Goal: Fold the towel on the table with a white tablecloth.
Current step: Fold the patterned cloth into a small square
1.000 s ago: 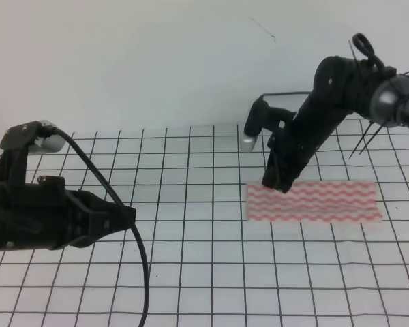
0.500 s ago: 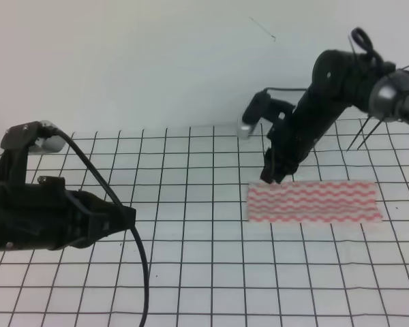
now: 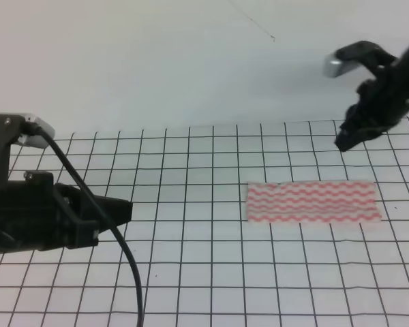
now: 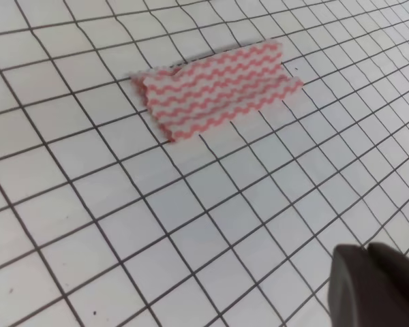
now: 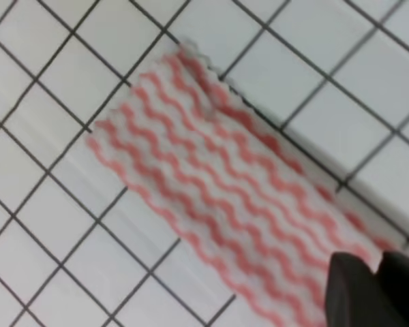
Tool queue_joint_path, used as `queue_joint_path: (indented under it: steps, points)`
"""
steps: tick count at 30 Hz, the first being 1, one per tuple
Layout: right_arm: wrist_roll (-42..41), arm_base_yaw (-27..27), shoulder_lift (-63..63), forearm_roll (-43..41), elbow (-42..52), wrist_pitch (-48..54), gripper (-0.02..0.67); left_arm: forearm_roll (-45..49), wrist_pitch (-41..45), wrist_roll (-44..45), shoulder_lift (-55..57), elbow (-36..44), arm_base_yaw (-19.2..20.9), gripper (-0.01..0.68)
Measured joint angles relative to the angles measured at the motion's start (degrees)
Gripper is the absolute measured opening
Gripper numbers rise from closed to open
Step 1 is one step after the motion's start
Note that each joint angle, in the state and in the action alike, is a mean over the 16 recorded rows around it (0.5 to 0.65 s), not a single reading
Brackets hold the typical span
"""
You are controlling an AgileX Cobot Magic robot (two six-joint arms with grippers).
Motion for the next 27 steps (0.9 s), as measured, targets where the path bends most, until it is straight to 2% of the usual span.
queue_joint_path:
  steps: [6, 15, 22, 27]
  points:
    - [4.67, -2.98, -8.19, 3.21, 15.02, -7.43, 0.049, -0.05, 0.16, -0.33, -1.32, 0.00, 0.00, -0.002]
    - [16.64, -3.64, -14.84, 3.63, 33.51, -20.45, 0.039, -0.15, 0.29, -0.61, -1.46, 0.00, 0.00, -0.002]
    - [25.71, -5.58, -15.07, 3.33, 38.62, -23.17, 0.136, -0.16, 0.50, -0.64, -1.46, 0.00, 0.00, -0.002]
    - [27.80, -7.96, -14.18, 5.80, 39.18, -22.63, 0.229, -0.27, 0.81, -0.67, -1.46, 0.00, 0.00, -0.002]
